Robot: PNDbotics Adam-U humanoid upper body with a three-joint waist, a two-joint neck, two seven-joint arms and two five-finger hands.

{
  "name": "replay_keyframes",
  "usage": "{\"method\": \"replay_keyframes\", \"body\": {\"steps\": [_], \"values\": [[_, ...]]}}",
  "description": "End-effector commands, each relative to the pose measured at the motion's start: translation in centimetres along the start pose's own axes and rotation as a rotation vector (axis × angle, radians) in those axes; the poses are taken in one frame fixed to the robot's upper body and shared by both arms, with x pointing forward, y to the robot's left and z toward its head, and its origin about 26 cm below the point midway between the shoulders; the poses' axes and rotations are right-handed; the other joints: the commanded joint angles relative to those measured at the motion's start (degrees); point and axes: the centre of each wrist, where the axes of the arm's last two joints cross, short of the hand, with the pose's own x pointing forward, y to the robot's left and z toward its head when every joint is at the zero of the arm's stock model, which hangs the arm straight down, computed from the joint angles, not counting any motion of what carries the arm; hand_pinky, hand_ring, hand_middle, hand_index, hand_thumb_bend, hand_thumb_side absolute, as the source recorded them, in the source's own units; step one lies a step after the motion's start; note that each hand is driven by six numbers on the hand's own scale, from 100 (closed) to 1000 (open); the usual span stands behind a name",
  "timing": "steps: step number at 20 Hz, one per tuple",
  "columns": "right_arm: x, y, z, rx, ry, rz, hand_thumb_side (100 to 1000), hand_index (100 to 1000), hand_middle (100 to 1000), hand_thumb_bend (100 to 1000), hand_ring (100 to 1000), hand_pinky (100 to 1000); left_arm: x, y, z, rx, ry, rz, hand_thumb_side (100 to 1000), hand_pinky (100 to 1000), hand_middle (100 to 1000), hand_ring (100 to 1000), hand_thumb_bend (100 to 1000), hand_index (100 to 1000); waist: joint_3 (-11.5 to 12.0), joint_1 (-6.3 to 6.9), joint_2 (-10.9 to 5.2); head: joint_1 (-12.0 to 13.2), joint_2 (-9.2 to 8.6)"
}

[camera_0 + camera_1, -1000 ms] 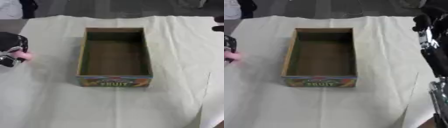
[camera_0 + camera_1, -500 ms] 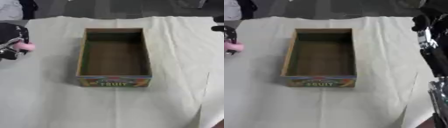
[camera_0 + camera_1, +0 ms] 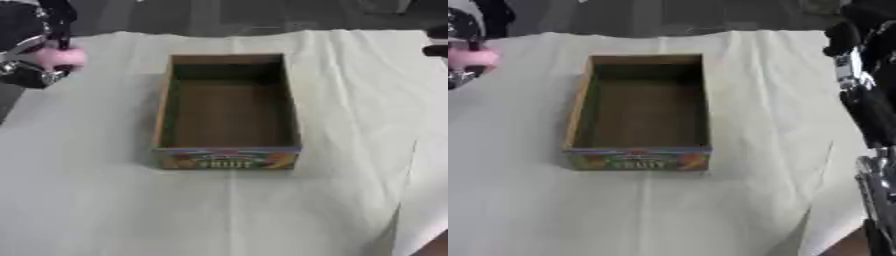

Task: Pick up objects on the table and place them in the box.

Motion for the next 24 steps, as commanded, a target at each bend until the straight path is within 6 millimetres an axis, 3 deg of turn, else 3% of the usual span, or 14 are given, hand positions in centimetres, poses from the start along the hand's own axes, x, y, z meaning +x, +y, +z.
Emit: {"method": "replay_keyframes", "body": {"steps": [1,6,11,19,24], "values": [[0.7,-0.1,-0.3,0.009,-0.031,-0.006,679,798,603,281,744,675,0.3,3.0,-0.1,0.066,-0.041,-0.024,147,681,611,678,100,477,-0.38,0.19,-1.79,0.19,0.68],[0.7,-0.1,-0.3,0.011,-0.029,-0.006,679,798,603,279,744,675,3.5,6.8,-2.8,0.171,-0.164,0.036,154,677,601,665,100,472,-0.34,0.41,-2.22,-0.24,0.95],[0.7,0.0,-0.3,0.015,-0.03,-0.009,678,798,603,278,744,675,5.8,8.7,-4.7,0.203,-0.255,0.119,162,668,587,645,100,464,-0.63,0.64,-2.41,-0.41,0.96],[0.8,0.1,-0.4,0.017,-0.041,-0.013,678,798,603,277,745,675,9.0,10.0,-7.0,0.221,-0.366,0.256,171,654,571,621,100,454,-1.11,0.8,-2.41,-1.68,1.82],[0.9,0.2,-0.6,0.015,-0.052,-0.018,679,798,603,279,745,675,11.4,9.2,-8.5,0.194,-0.411,0.346,174,640,556,602,100,448,-1.52,0.55,-2.14,-1.58,1.71]]}}
